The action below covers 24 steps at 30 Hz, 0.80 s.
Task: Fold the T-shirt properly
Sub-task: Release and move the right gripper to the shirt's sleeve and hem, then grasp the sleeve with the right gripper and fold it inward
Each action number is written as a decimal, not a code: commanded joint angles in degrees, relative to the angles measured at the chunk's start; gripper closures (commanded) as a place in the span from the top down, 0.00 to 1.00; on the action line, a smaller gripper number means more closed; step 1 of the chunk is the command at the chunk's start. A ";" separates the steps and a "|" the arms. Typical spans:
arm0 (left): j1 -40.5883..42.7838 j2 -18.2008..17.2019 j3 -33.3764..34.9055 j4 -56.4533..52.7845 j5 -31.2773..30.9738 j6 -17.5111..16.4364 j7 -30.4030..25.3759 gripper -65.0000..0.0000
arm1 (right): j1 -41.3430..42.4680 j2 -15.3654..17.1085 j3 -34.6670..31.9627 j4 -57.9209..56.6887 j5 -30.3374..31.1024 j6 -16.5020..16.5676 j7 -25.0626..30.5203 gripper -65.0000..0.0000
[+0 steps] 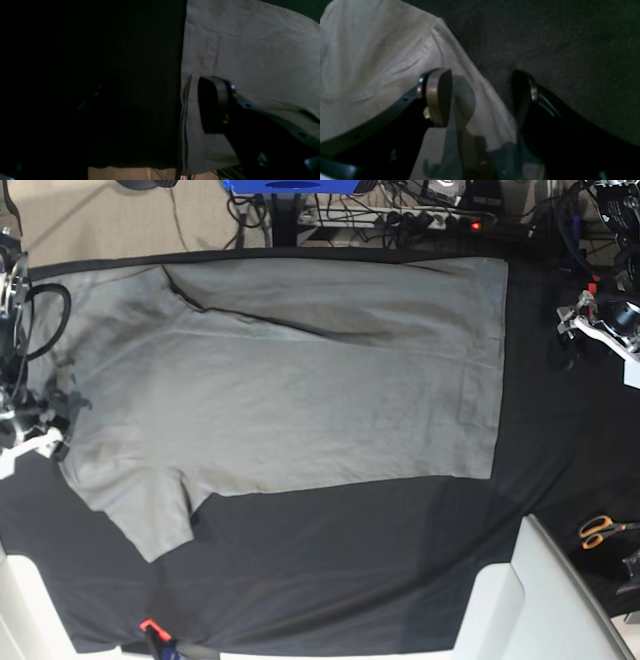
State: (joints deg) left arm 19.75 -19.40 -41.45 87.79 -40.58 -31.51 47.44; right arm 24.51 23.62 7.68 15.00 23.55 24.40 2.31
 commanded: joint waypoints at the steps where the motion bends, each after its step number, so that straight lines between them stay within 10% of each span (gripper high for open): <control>1: 0.08 -1.04 -0.44 0.87 -0.96 -0.10 -0.98 0.70 | 0.94 -0.01 -0.17 0.34 -0.21 0.43 -1.12 0.55; 4: 0.08 -1.04 -0.17 0.87 -0.96 -0.10 -0.98 0.70 | 0.85 -0.28 -0.17 0.34 -0.21 0.43 -1.12 0.45; 9: 0.08 -1.04 -0.17 0.87 -0.96 -0.10 -0.98 0.70 | 0.85 -0.36 0.01 0.34 -0.21 0.43 -1.12 0.00; 24: -0.01 -0.95 -0.09 0.87 -0.96 -0.10 -0.72 0.70 | -6.27 -0.80 4.76 18.27 0.23 0.34 -10.17 0.00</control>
State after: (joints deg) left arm 19.88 -19.18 -41.15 87.79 -40.60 -31.53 47.46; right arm 17.04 21.23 12.27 32.49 23.14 24.60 -9.34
